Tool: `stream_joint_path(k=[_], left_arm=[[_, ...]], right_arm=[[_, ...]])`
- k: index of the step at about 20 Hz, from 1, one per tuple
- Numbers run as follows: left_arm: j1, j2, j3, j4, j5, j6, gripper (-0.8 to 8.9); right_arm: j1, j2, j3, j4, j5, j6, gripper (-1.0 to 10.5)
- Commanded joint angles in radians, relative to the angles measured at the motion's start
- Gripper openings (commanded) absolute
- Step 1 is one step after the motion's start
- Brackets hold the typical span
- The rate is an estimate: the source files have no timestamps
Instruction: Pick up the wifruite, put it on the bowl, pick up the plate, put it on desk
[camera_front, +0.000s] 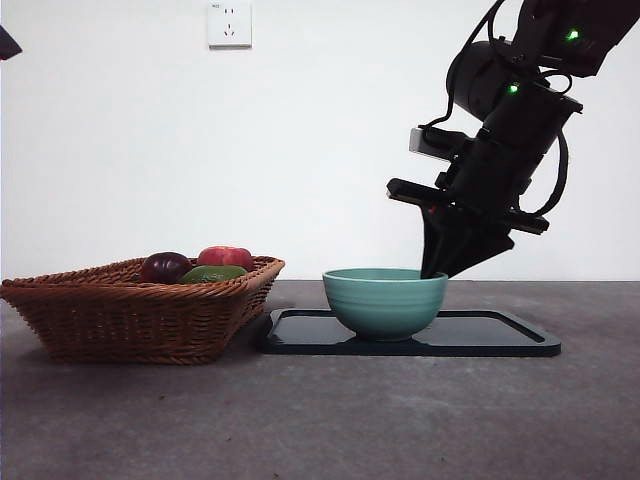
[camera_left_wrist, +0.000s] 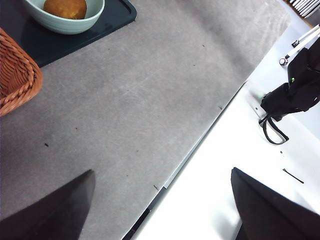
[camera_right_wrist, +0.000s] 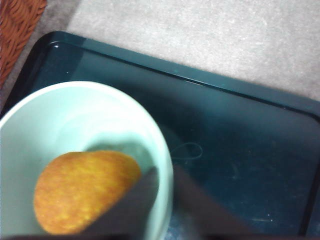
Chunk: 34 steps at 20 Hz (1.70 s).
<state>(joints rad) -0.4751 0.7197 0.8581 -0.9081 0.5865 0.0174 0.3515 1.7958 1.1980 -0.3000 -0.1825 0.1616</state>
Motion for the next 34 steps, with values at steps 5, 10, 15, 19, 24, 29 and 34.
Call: stream_joint_path(k=[5,10,15,19,24,29,34], left_arm=[[-0.003,0.005,0.011,0.011,0.009,0.02,4.3],[-0.003,0.005,0.011,0.014,0.009,0.02,4.29],[-0.003,0.005,0.011,0.014,0.009,0.02,4.29],[-0.003,0.005,0.011,0.014,0.009,0.02,4.29],[-0.003,0.005,0.011,0.014,0.009,0.024,4.29],[-0.003,0.005,0.011,0.014,0.009,0.024,4.29],[-0.003,0.005,0.011,0.014,0.009,0.024,4.3]], right_arm=[[0.001,-0.094,0.022,0.006,0.027,0.011,2.3],[0.009,-0.396,0.021,-0.169,-0.02,-0.018,2.3],[0.05,-0.633,0.004,-0.459,-0.047,-0.064,2.3],[0.113,-0.784,-0.109,-0.483,-0.061,-0.063,2.3],[0.175,-0.935,-0.311,-0.463,-0.062,-0.052,2.3],[0.19,-0.996,-0.412,-0.458,-0.091,-0.039,2.3],[0.19,-1.0,-0.412,-0.445,-0.09,-0.039,2.3]])
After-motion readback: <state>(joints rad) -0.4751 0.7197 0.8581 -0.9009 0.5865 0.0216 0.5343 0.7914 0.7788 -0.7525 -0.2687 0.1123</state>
